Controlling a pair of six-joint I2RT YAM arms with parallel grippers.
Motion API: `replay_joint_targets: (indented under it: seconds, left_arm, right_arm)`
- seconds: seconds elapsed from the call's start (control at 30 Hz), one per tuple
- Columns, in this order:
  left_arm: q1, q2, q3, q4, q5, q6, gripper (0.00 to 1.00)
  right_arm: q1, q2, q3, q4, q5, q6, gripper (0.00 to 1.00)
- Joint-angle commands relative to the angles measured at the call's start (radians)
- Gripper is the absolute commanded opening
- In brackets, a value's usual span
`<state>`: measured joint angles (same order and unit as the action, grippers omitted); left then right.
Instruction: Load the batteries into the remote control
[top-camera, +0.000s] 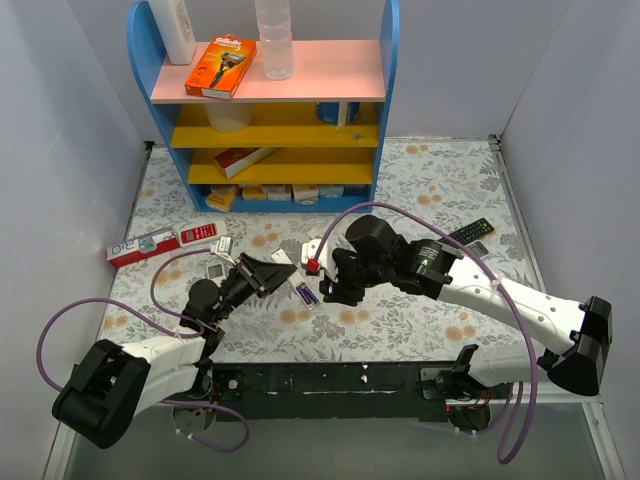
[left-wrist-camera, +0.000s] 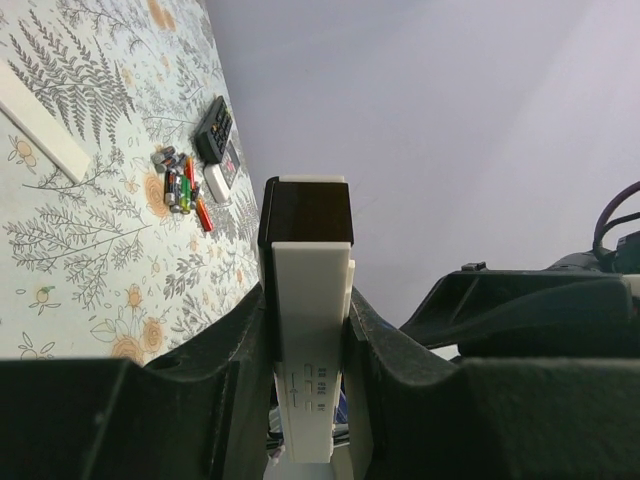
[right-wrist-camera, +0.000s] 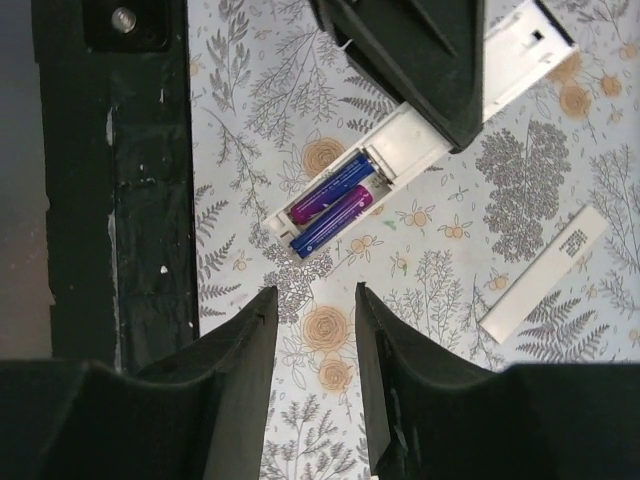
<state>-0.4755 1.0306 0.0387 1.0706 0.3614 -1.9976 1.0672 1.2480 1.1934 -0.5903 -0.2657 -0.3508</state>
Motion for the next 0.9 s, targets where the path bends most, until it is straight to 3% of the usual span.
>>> replay_joint_targets:
  seconds: [0.0,0.87]
  left_arm:
    - [-0.005,-0.02,0.006,-0.009,0.028,-0.138,0.0]
    - [-0.005,-0.01,0.023,0.011,0.037,-0.155,0.0]
  right_arm:
    - [0.007,-0.027,-0.049,0.087,-0.09,-0.16,0.44]
    - [0.02,0.037,-0.058,0.112,-0.139,-0.22,0.34]
